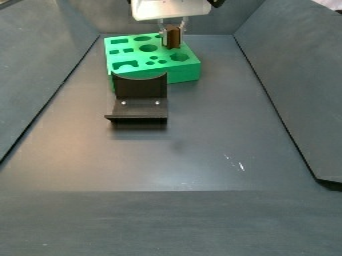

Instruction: Insert the star object.

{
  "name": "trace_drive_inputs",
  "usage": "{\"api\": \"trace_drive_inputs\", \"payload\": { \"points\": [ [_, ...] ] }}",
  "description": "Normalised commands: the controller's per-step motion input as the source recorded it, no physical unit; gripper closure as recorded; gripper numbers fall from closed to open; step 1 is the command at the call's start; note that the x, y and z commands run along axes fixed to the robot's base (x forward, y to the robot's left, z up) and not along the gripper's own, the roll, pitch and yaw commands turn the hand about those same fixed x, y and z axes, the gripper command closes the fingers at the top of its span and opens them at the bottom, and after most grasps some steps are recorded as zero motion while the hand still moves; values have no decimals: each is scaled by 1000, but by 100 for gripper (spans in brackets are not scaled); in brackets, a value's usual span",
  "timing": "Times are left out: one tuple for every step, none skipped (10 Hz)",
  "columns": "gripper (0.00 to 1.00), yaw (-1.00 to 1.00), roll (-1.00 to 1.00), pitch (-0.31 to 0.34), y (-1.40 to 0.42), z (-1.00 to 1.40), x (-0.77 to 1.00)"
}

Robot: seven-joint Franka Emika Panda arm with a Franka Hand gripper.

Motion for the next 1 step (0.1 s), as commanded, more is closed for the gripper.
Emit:
{"api": "trace_drive_inputs", "payload": {
  "points": [
    [100, 0, 0, 0, 0, 0, 0]
  ]
}}
